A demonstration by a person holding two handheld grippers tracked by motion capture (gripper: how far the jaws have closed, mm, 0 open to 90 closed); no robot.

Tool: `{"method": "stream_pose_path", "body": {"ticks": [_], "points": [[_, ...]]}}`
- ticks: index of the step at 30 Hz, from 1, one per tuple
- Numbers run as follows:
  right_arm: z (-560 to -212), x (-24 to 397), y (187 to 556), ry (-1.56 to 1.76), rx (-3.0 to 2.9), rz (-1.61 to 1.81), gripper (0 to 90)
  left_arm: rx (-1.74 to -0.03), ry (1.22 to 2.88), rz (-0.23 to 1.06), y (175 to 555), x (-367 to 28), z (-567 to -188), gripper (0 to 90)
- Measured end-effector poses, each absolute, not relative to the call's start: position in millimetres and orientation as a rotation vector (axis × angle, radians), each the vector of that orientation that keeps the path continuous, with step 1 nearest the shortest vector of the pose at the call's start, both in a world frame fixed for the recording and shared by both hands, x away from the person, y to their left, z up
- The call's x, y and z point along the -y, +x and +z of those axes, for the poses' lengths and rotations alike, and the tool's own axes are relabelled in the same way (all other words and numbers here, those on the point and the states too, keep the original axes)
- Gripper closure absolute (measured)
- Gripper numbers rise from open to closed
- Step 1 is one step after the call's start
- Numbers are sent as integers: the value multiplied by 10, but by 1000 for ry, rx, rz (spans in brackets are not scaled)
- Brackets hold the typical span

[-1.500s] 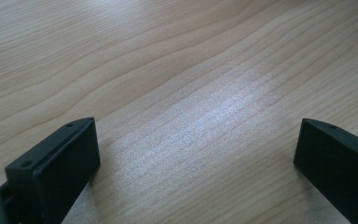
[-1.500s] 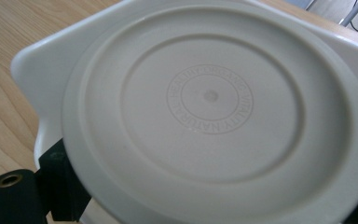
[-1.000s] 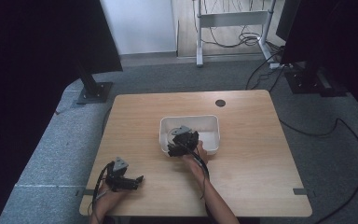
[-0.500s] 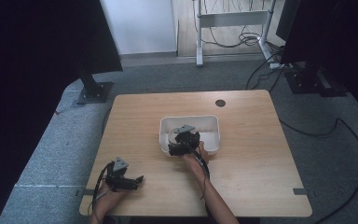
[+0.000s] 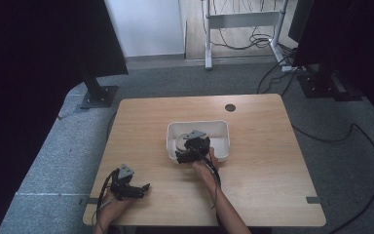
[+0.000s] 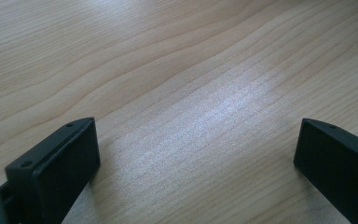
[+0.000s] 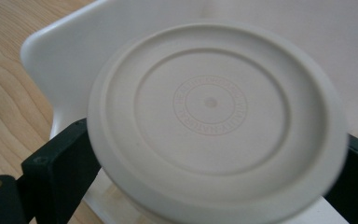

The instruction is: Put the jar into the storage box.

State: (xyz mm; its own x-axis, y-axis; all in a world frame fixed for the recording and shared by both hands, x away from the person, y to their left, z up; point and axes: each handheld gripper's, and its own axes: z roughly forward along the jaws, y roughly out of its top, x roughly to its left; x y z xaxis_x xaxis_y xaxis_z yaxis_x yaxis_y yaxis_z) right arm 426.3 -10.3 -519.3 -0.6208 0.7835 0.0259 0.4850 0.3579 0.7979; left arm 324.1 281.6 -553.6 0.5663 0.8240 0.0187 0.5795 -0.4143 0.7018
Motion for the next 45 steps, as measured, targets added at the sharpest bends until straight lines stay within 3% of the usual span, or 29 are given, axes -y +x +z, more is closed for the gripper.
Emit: {"method": "stream_pose_path", "body": {"ticks": [45], "points": [[-4968,563,3841,982,-2287,1193,55,-1117,2144,482,3241,-2815,-5536,0]]}}
